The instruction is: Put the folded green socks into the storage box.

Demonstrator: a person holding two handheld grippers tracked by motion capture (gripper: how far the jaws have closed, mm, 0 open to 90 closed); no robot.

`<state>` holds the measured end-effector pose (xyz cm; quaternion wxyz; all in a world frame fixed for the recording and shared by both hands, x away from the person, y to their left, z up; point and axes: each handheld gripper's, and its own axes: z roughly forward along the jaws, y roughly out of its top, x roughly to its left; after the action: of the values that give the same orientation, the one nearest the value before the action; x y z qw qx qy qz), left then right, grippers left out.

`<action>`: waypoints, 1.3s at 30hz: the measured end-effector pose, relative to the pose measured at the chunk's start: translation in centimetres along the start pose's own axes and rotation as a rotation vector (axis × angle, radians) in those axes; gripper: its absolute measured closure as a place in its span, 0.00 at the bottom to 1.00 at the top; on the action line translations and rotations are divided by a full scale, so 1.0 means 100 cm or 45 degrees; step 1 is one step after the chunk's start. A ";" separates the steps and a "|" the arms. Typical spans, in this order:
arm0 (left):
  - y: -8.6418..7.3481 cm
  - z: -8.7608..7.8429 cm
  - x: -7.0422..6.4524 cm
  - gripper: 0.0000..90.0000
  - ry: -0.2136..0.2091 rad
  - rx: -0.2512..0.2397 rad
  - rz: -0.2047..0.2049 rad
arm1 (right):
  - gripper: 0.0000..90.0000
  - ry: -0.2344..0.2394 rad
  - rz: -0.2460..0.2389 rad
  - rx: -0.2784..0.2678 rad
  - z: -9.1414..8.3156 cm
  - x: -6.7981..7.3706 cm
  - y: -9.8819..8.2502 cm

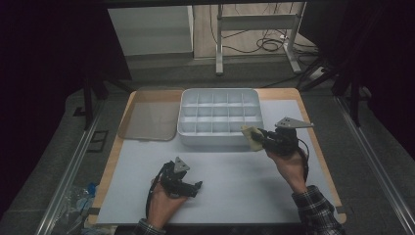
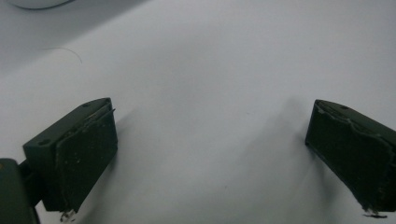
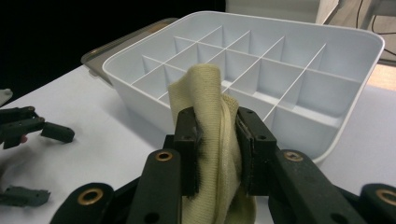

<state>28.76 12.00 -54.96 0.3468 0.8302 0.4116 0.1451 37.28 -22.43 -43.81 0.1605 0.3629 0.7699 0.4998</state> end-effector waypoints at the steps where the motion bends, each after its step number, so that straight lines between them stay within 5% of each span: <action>1: 0.000 0.000 0.000 0.02 0.000 0.001 0.001 | 0.80 -0.005 -0.006 0.000 0.001 0.000 0.001; 24: 0.000 0.000 0.000 0.02 -0.002 0.001 -0.003 | 0.80 -0.110 -0.036 -0.021 0.031 -0.021 0.026; 39: 0.000 0.000 0.000 0.03 -0.002 0.001 -0.003 | 0.80 -0.210 -0.090 0.007 0.058 -0.036 0.020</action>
<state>28.75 12.01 -54.96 0.3472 0.8300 0.4122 0.1438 44.08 -20.76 -45.11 0.2399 0.3757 0.7678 0.4601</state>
